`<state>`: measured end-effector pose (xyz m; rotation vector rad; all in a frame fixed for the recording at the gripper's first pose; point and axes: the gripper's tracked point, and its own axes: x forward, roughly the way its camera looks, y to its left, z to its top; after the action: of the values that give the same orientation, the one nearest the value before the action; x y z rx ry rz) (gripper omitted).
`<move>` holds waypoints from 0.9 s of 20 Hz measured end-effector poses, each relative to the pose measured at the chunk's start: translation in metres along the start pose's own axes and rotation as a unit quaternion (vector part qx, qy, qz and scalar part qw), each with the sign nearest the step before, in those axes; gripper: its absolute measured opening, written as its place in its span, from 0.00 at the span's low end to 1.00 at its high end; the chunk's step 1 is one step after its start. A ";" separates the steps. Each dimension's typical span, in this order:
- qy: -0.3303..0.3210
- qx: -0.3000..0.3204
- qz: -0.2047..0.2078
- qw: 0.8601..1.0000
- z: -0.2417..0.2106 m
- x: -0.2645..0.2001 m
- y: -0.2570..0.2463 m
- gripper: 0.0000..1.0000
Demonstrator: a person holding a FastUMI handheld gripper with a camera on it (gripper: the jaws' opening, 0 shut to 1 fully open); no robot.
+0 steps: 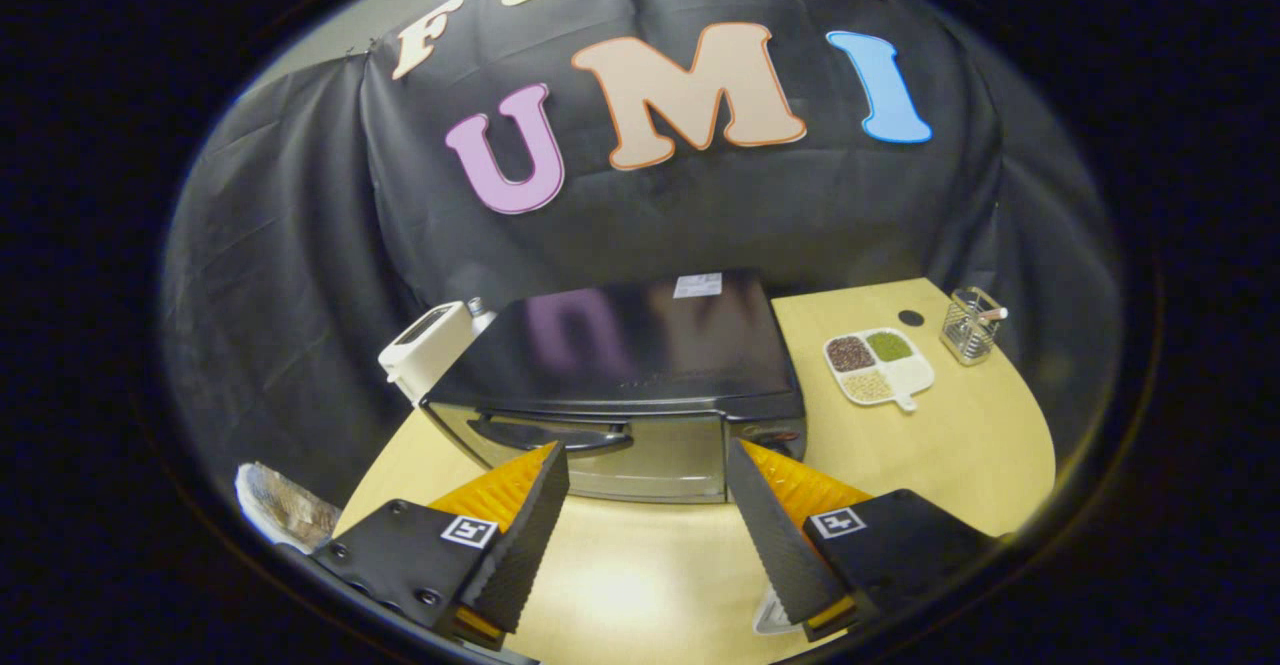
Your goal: Open the toaster oven, put the food inside, and close the toaster oven door.
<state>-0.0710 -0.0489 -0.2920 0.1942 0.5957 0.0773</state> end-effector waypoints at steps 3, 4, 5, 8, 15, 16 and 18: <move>-0.040 -0.007 -0.016 0.999 0.030 -0.016 -0.025 0.97; -0.055 -0.009 -0.022 0.998 0.042 -0.022 -0.035 0.97; -0.070 -0.010 -0.027 0.997 0.054 -0.027 -0.045 0.97; -0.118 -0.013 -0.048 0.992 0.095 -0.046 -0.081 0.97; -0.206 -0.051 -0.089 0.973 0.173 -0.087 -0.170 0.97; -0.214 -0.053 -0.091 0.971 0.182 -0.092 -0.182 0.97; -0.229 -0.053 -0.096 0.967 0.196 -0.099 -0.203 0.97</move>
<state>-0.0387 -0.2912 -0.1200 0.0458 0.1465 -0.1224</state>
